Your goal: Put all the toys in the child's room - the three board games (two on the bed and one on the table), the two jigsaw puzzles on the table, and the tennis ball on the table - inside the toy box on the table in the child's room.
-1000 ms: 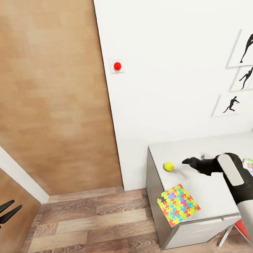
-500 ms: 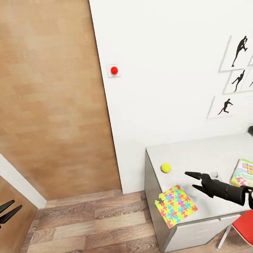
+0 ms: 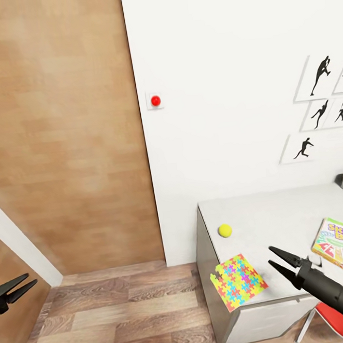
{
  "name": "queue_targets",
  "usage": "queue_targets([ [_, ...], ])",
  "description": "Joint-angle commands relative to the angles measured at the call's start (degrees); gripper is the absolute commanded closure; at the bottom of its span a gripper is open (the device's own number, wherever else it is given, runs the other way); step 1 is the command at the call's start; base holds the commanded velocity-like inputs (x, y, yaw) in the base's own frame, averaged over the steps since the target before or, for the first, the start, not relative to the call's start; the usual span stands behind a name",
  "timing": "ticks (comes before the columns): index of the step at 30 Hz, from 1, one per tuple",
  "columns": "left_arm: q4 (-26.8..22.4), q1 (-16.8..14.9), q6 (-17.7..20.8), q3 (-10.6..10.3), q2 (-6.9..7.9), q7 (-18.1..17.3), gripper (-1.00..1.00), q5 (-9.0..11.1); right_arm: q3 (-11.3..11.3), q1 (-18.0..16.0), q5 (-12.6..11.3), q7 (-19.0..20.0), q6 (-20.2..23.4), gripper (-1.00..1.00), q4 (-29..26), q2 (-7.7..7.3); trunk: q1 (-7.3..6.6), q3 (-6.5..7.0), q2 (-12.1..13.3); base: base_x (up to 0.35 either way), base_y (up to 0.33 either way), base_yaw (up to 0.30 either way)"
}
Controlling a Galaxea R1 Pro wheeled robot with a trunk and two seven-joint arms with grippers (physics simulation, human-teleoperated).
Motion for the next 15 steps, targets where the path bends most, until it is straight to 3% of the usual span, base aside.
queue_targets([
  [1, 0.0, -0.1, 0.5, -0.1, -0.12, -0.2, -1.0, -0.1, 0.0, 0.3, 1.1, 2.1, -0.5, -1.0, -0.3, -0.01, 0.04, -0.02, -0.1, 0.0, 0.0, 0.0],
  [9, -0.1, 0.0, 0.0, -0.5, -0.92, -0.2, -1.0, 0.0, -0.1, 1.8, 8.9, 19.1, -4.2, -1.0, -2.5, 0.01, 0.04, 0.61, -0.1, 0.0, 0.0, 0.0],
  [10, -0.1, -0.1, -0.1, -0.8, -1.28, -0.2, -1.0, 0.0, -0.2, 2.0, 10.9, 22.5, -5.0, -1.0, -2.7, 0.02, 0.04, 0.67, -0.1, 0.0, 0.0, 0.0],
  [15, -0.2, -0.1, -0.3, -3.1, -2.17, 0.7, -1.0, -0.2, -0.3, 2.2, 16.0, 27.7, -7.0, -1.0, -2.9, 0.03, 0.04, 0.81, -0.1, 0.0, 0.0, 0.0],
])
